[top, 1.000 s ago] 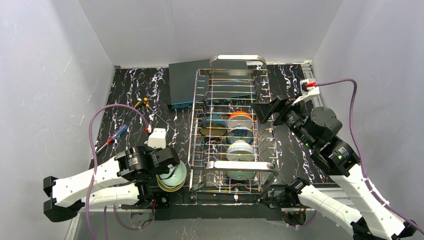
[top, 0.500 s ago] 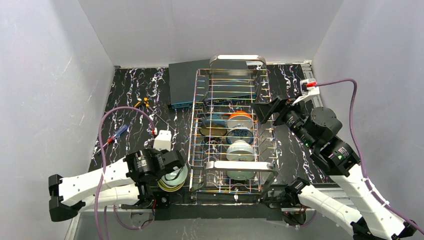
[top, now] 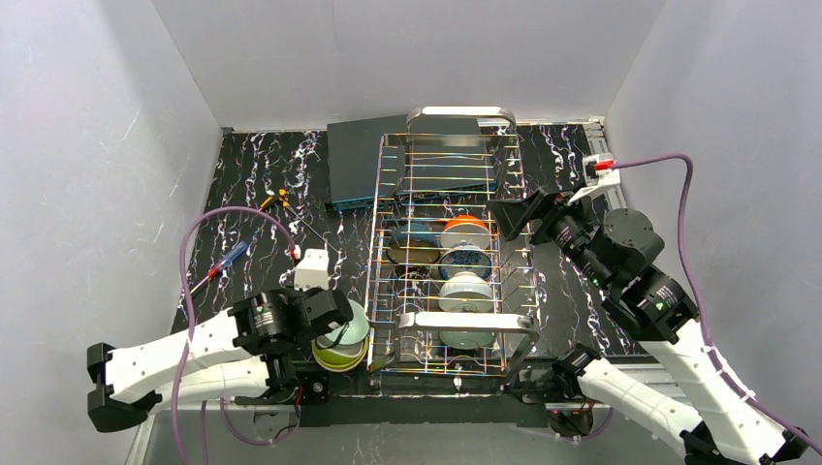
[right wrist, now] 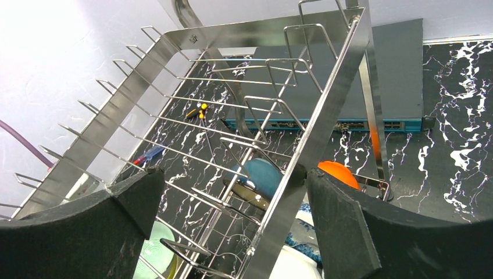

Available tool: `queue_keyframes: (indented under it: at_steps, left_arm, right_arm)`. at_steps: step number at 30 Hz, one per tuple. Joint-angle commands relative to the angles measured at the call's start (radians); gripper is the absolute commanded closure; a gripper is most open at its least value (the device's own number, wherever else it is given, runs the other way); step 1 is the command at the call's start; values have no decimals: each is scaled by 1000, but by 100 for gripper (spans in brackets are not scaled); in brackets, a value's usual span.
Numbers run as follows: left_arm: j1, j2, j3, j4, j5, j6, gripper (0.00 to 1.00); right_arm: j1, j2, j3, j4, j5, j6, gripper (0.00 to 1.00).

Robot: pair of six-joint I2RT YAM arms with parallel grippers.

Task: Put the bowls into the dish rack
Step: Pick up the bowl from the center of the board.

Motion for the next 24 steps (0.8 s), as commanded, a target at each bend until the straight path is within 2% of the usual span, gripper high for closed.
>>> queue_keyframes:
  at_steps: [1, 9, 14, 19, 24]
  left_arm:
    - [1, -38, 73, -18, -85, 24, 100]
    - [0, -155, 88, 81, -94, 137, 100]
    - [0, -264, 29, 254, -84, 261, 100]
    - [1, -345, -111, 563, -47, 498, 100]
    - [1, -361, -293, 1008, -27, 752, 100]
  right_arm:
    - [0, -18, -7, -13, 29, -17, 1]
    - [1, -43, -27, -53, 53, -30, 1]
    - [0, -71, -56, -95, 65, -45, 1]
    - [2, -98, -76, -149, 87, -45, 1]
    - [0, -125, -96, -191, 99, -31, 1]
